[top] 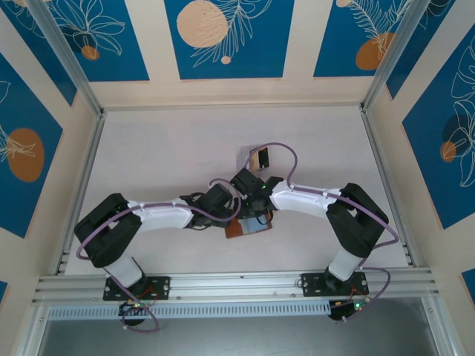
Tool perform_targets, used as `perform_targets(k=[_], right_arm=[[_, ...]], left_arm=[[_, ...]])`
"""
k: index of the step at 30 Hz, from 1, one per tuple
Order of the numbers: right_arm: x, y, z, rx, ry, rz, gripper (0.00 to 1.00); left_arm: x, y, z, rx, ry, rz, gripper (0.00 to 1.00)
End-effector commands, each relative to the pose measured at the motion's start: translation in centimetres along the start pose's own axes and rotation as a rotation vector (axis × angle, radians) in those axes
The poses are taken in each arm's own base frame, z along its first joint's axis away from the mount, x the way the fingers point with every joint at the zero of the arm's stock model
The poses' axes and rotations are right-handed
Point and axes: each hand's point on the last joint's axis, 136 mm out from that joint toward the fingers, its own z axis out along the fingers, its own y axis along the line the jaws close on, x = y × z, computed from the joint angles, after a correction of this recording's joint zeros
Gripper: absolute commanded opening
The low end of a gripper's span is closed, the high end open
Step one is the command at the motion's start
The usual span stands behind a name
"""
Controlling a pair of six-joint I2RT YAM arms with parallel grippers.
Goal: Put the credit cards into the card holder
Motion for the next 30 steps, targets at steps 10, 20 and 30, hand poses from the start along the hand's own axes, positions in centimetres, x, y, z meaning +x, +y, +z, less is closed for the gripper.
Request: perform_targets(k=[10, 20, 30], right_arm=[[0.6, 3.3, -0.2, -0.29, 0.047, 0.09, 0.56], [0.1, 4.4, -0.7, -0.374, 0.03, 0.117, 0.68], [-0.2, 5.5, -2.3, -0.434, 0.014, 0.133, 0.71]], left_arm=[[0.9, 1.1, 0.4, -0.045, -0.006, -0.035, 0.47], [1.6, 0.6, -1.7, 0.039, -0.004, -0.063, 0.57], [2.3, 0.2, -1.1, 0.074, 0.023, -0.057, 0.45]])
